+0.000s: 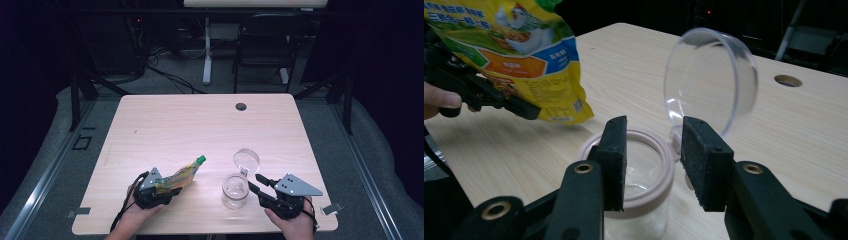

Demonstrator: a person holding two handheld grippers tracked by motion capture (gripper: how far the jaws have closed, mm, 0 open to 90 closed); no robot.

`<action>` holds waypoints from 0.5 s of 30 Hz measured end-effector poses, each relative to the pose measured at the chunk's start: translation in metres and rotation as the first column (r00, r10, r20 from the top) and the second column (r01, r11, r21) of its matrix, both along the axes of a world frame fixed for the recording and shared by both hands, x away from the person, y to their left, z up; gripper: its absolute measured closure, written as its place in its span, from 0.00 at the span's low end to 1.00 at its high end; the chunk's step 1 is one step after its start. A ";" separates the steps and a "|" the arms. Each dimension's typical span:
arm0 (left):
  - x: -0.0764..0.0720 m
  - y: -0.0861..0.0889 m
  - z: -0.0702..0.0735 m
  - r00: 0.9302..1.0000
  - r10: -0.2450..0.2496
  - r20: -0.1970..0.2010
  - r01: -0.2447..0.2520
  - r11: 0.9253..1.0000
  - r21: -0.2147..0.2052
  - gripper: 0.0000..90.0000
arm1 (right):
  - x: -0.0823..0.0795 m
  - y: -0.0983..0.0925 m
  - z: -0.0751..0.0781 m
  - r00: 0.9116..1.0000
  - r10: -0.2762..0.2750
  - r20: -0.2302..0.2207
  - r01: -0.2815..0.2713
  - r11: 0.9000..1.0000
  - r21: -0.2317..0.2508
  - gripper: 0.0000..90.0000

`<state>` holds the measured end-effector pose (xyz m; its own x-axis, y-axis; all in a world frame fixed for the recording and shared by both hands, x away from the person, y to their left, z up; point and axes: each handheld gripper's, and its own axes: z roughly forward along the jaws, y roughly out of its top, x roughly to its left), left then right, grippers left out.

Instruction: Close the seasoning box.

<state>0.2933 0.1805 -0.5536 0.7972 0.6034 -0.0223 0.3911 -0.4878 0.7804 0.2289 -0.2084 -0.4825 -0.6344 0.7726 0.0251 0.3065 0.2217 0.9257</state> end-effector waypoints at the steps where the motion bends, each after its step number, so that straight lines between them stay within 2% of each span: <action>1: 0.000 0.000 0.000 1.000 0.001 0.002 -0.001 1.000 0.000 0.62 | 0.000 0.002 0.001 1.000 0.007 0.001 -0.007 1.000 0.000 0.70; 7: -0.003 0.001 0.001 1.000 0.008 0.020 -0.009 1.000 0.023 0.62 | 0.002 0.014 0.000 0.999 0.036 -0.002 -0.036 0.999 -0.021 0.71; 15: -0.004 -0.003 0.004 0.999 0.003 0.040 -0.004 1.000 0.028 0.62 | 0.005 0.021 0.000 0.999 0.046 -0.020 -0.047 0.999 -0.026 0.71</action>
